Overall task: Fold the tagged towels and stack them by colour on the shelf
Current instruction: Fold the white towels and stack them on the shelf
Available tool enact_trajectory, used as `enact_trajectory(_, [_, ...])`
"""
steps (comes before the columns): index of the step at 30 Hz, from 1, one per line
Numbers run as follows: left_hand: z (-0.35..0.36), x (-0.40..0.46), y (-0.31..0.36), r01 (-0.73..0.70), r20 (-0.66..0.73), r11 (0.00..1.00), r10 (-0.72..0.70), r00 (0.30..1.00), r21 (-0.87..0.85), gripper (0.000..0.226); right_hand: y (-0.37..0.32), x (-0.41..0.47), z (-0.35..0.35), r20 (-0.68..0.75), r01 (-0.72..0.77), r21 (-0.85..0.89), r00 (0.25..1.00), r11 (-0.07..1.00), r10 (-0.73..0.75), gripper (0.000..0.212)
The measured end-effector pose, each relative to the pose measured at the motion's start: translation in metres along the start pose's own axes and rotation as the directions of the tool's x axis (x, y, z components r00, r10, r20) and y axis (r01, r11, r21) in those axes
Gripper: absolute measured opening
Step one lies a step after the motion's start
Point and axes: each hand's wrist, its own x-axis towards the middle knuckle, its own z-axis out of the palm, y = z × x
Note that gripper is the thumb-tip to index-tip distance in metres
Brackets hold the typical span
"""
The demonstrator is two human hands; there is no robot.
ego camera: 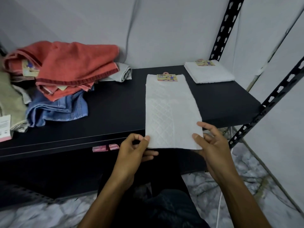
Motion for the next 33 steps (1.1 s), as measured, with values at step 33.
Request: enact_trajectory(33, [-0.004, 0.009, 0.001, -0.228, 0.220, 0.973, 0.217, 0.951, 0.025, 0.039, -0.009, 0.003, -0.018, 0.104, 0.061, -0.048, 0.993, 0.997, -0.056, 0.026])
